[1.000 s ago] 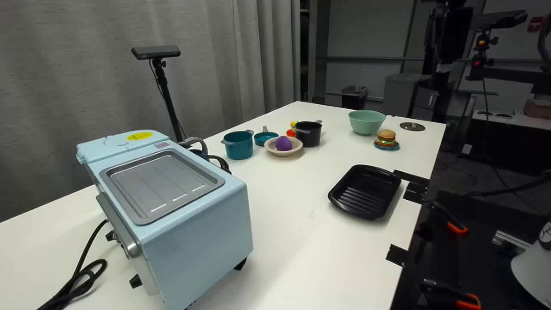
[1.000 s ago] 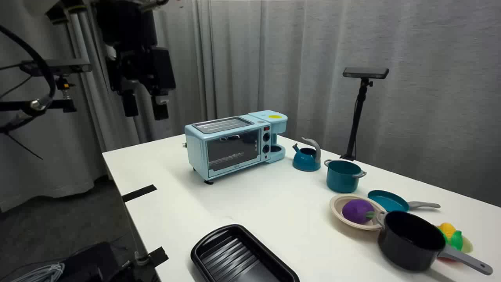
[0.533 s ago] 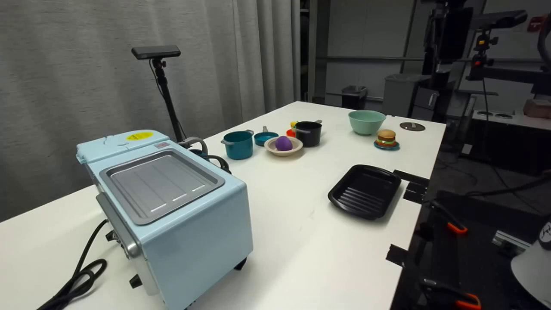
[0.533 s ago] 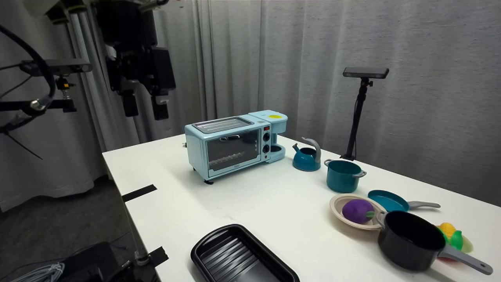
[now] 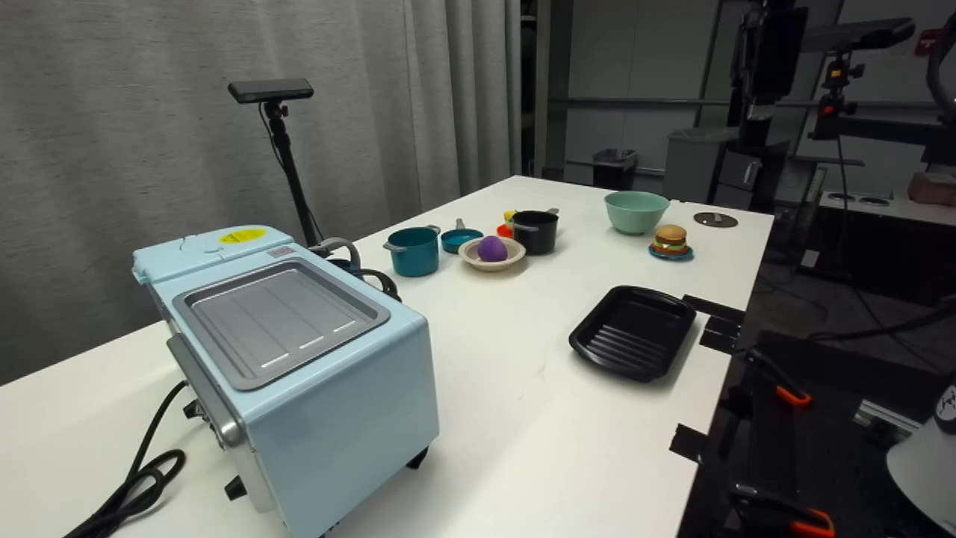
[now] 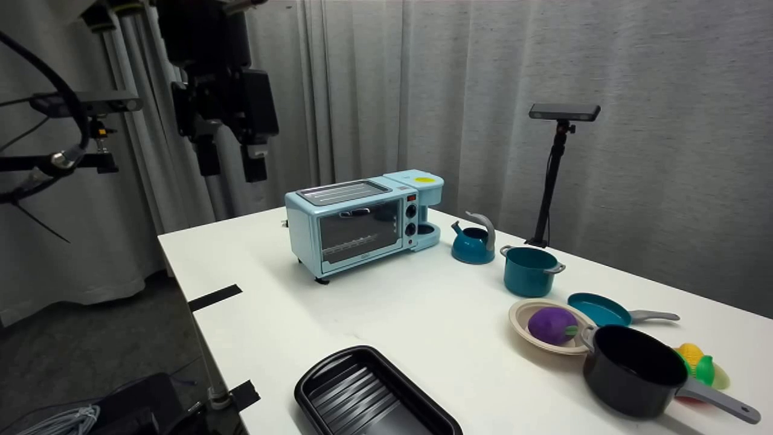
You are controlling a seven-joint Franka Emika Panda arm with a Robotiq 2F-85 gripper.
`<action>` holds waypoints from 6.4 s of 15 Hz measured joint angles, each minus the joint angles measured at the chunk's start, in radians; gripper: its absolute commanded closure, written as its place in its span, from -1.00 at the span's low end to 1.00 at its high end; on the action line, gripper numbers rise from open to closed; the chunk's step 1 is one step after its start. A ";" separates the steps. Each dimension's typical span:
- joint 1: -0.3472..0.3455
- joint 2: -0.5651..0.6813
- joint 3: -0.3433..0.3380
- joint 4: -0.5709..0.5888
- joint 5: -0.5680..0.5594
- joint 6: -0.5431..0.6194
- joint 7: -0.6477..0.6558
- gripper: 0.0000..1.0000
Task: Remove the plush toy from the white bowl and place it on the table
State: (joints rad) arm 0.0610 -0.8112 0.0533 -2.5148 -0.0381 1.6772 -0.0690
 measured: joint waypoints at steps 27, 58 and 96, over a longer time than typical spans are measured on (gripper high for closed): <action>-0.186 1.141 -0.177 0.740 0.137 0.479 0.017 -1.00; -0.295 1.879 -0.176 1.606 0.128 0.295 0.188 0.94; -0.229 1.297 -0.042 0.655 0.189 0.503 -0.002 0.91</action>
State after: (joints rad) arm -0.1677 0.4861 0.0116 -1.8602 0.1511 2.1804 -0.0712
